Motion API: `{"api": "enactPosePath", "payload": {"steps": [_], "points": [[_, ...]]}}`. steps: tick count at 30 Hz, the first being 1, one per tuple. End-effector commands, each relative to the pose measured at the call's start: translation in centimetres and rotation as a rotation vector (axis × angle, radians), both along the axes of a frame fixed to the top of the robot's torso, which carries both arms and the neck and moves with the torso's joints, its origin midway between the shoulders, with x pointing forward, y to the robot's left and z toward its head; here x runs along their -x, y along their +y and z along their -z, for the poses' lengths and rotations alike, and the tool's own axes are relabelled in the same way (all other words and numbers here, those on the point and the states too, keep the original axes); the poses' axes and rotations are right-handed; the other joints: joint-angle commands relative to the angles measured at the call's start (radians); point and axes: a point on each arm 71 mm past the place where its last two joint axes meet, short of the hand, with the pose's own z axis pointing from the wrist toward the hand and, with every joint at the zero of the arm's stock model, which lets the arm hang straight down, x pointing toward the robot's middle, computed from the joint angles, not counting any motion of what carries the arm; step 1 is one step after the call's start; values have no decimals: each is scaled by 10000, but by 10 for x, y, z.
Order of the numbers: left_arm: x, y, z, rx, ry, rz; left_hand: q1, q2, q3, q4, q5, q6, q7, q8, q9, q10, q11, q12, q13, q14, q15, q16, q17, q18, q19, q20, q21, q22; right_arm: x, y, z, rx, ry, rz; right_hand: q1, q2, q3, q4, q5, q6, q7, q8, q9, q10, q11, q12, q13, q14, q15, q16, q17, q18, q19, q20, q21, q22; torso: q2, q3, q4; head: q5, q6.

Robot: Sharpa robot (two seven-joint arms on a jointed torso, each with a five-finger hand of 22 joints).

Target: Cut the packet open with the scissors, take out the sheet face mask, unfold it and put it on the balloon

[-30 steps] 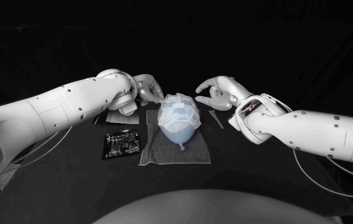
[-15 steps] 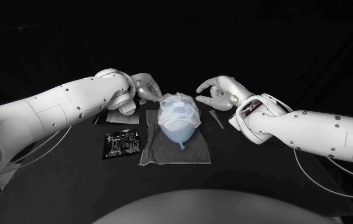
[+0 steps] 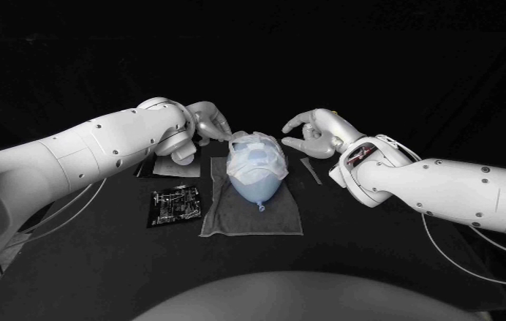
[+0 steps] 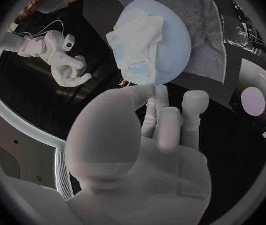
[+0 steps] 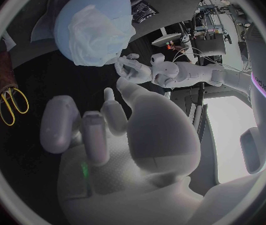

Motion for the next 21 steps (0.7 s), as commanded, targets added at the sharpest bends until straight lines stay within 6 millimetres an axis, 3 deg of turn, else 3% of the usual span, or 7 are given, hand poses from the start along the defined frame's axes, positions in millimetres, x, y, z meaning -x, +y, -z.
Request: {"api": "enactPosePath", "payload": {"steps": [1, 21], "points": [[-3, 0, -2, -8, -220, -230, -119, -4, 60, 0, 33, 55, -21, 90, 858, 77, -5, 46, 11, 10, -41, -47, 6, -73, 90, 13, 56, 24, 0, 0, -1, 0, -26, -14, 97, 5, 44, 28, 5, 65, -7, -66, -8, 89, 14, 54, 36, 992, -71, 68, 2462, -24, 176, 0, 63, 1535, 3, 0, -7, -5, 2], [-10, 3, 1, -1202, -505, 296, -218, -47, 172, -112, 32, 81, -28, 101, 892, 95, -19, 57, 25, 23, -56, -52, -5, -101, 179, 10, 130, 170, 0, 0, 1, 138, 129, 5, 101, -12, 44, 25, -4, 76, -10, -79, -20, 86, 11, 44, 28, 987, -71, 57, 2448, -19, 170, -1, 34, 1528, 8, -7, 1, 2, 2]]}}
